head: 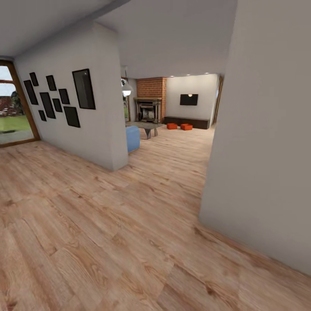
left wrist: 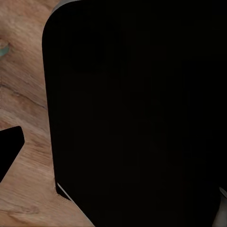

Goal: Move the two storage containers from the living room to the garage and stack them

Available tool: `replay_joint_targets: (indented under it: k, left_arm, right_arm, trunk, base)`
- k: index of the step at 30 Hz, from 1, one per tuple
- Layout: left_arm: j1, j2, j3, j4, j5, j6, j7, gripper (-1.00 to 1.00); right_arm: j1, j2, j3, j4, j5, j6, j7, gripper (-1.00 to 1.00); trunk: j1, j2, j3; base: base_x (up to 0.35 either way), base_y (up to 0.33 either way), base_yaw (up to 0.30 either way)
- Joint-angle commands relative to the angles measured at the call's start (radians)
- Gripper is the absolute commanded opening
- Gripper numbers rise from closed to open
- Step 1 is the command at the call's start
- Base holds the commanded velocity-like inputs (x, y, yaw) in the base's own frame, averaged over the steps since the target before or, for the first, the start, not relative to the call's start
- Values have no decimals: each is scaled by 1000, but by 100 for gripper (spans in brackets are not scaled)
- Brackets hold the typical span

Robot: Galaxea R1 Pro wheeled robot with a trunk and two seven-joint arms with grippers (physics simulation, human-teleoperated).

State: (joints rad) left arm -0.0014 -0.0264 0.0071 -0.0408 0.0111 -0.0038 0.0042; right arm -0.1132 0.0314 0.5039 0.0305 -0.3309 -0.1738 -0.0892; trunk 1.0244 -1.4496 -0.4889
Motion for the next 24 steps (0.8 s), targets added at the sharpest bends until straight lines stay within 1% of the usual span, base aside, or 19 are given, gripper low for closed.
replay_joint_targets:
  k: [1, 20, 24]
  left_arm:
    - [0, -1, 1, -1, 1, 0, 0, 100]
    - [0, 0, 1, -1, 1, 0, 0, 100]
    - [0, -1, 1, -1, 1, 0, 0, 100]
  right_arm:
    - [-1, 1, 8, 3, -8, -6, -1, 100]
    - [-2, 1, 8, 3, -8, -6, -1, 100]
    - [-2, 1, 8, 3, -8, -6, -1, 100]
  trunk:
    - [1, 0, -1]
    - [1, 0, -1]
    - [1, 0, -1]
  base:
    - [323, 0, 269]
    - [323, 0, 269]
    - [323, 0, 95]
